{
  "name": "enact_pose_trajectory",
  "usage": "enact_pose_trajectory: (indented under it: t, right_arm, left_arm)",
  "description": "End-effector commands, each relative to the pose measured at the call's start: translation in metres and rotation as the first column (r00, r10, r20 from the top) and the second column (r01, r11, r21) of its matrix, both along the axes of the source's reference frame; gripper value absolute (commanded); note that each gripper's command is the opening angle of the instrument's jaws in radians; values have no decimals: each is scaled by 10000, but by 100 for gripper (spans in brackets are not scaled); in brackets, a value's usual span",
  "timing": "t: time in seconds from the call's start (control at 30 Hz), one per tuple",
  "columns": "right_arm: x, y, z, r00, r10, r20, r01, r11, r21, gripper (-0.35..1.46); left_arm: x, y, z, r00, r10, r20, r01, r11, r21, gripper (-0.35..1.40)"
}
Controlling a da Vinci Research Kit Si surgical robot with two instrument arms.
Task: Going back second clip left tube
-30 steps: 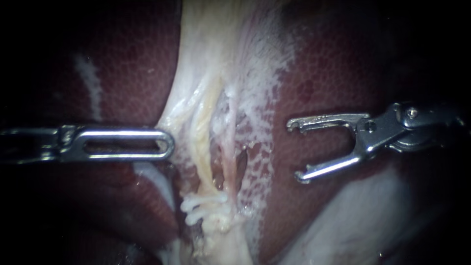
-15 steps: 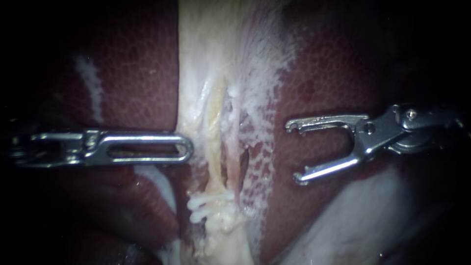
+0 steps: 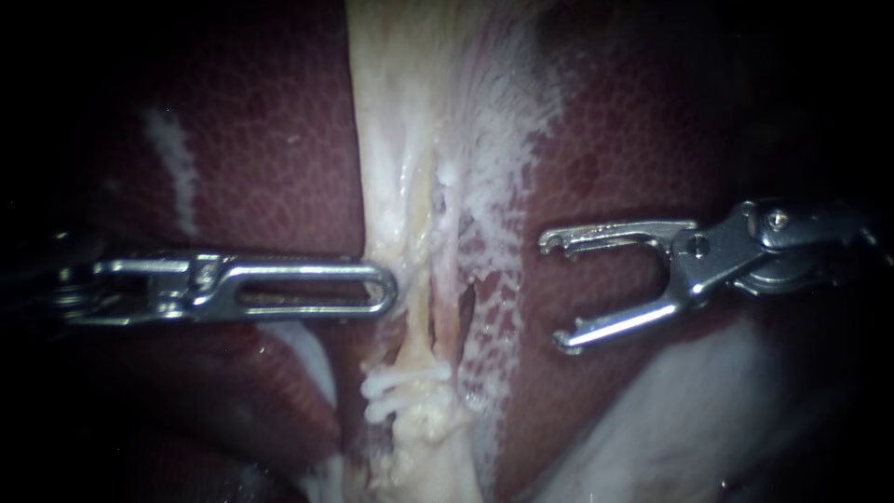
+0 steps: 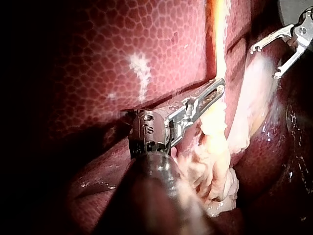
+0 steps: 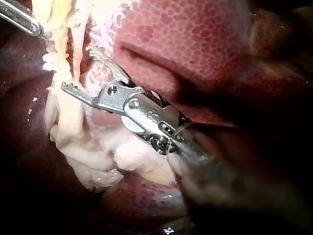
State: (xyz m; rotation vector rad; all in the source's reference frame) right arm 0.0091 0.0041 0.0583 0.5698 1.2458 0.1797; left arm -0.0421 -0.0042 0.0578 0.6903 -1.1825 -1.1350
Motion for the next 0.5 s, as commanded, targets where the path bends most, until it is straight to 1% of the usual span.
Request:
enact_pose_trajectory:
  t: [0.03, 0.5]
  right_arm:
    - [0, 0, 0, 10000, -11, -9, 11, 10000, 6, 60]
    - [0, -2, -3, 10000, -14, -11, 14, 10000, 9, 60]
  left_arm:
    - [0, 0, 0, 10000, 3, 6, -3, 10000, 1, -35]
    - [1, -1, 0, 10000, -7, 16, 7, 10000, 54, -35]
